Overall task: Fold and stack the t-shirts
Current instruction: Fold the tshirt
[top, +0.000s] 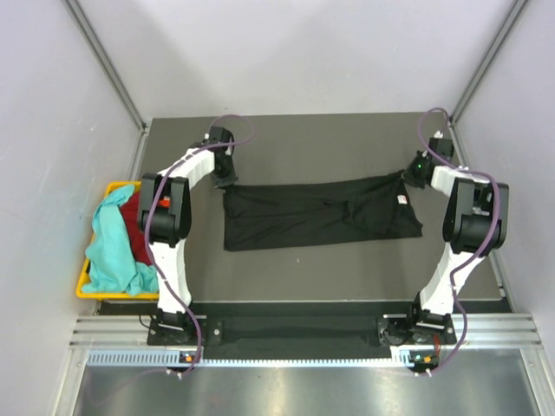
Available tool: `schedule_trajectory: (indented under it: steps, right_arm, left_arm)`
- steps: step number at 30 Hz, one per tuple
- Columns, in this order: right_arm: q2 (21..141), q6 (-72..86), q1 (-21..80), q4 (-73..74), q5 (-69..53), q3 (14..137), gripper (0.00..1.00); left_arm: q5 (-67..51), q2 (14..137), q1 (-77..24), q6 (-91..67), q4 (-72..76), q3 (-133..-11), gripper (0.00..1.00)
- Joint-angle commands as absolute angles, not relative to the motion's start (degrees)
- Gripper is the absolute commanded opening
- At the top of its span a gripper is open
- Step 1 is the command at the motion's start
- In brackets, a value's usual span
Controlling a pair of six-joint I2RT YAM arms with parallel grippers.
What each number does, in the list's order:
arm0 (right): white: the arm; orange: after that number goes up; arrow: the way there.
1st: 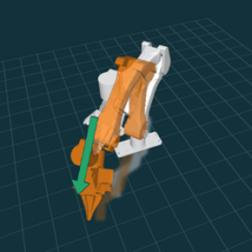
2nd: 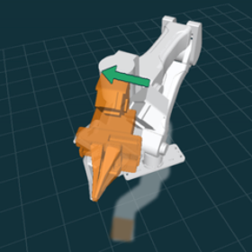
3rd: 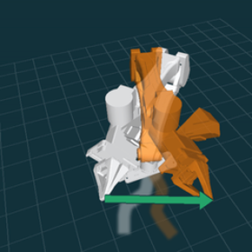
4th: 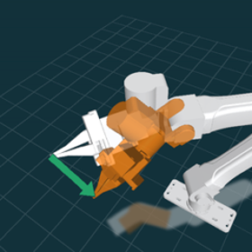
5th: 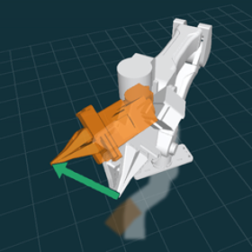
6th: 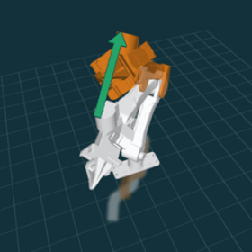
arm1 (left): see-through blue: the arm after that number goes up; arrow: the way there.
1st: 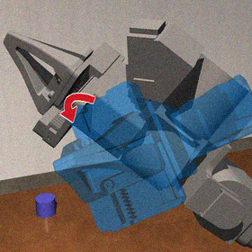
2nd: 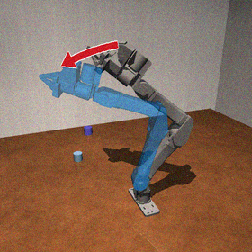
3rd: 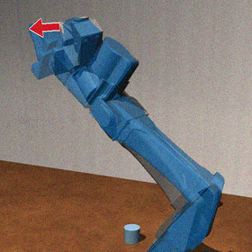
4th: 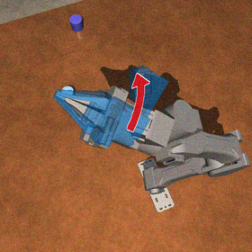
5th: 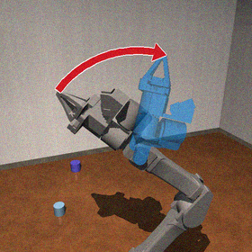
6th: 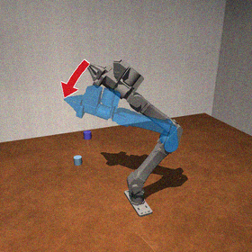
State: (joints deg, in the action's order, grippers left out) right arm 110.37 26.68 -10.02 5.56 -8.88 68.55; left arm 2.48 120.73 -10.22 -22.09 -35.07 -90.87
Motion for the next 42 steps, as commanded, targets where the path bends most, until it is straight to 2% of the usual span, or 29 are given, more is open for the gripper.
schedule_trajectory:
  steps: [1,8,10,11,13,14,16,20,24,28,42]
  right_arm:
    - [113.3,25.5,-10.7,1.7,-7.9,73.6,0.01]
    - [115.9,24.4,-10.7,2.5,-9.0,76.5,0.01]
    - [115.8,24.3,-10.6,3.2,-9.8,76.8,0.06]
    - [115.7,24.3,-10.6,3.5,-9.9,77.1,0.09]
    - [114.5,24.3,-10.5,5.4,-10.2,77.5,0.17]
    - [114.2,24.4,-10.5,6.5,-10.0,78.1,0.21]
    - [112.8,24.5,-10.5,10.7,-9.5,79.3,0.29]
    - [110.0,24.8,-10.2,18.1,-7.6,81.1,0.36]
    - [105.6,25.7,-10.3,24.4,-4.1,79.9,0.39]
    - [101.9,25.8,-10.3,25.8,-4.9,76.8,0.4]
    - [92.5,26.1,-9.8,21.9,-9.6,59.9,0.39]
  left_arm:
    - [5.4,124.4,-9.9,-20.3,-35.2,-94.5,0.0]
    - [8.6,126.4,-9.9,-19.6,-36.8,-99.5,0.0]
    - [8.0,125.2,-9.9,-19.3,-36.9,-100.0,0.0]
    - [8.0,124.5,-9.9,-19.1,-37.4,-100.1,0.02]
    - [7.9,121.8,-10.0,-19.2,-38.1,-99.9,0.14]
    - [8.3,120.8,-10.1,-19.1,-38.7,-99.7,0.24]
    - [9.5,116.9,-10.5,-19.0,-40.2,-98.2,0.28]
    - [8.3,109.3,-11.8,-19.7,-40.9,-92.0,0.35]
    - [2.2,101.8,-12.5,-21.1,-37.9,-83.3,0.38]
    - [-1.5,99.6,-12.6,-22.3,-34.8,-76.0,0.39]
    - [-5.7,104.8,-12.7,-24.2,-30.9,-70.4,0.37]
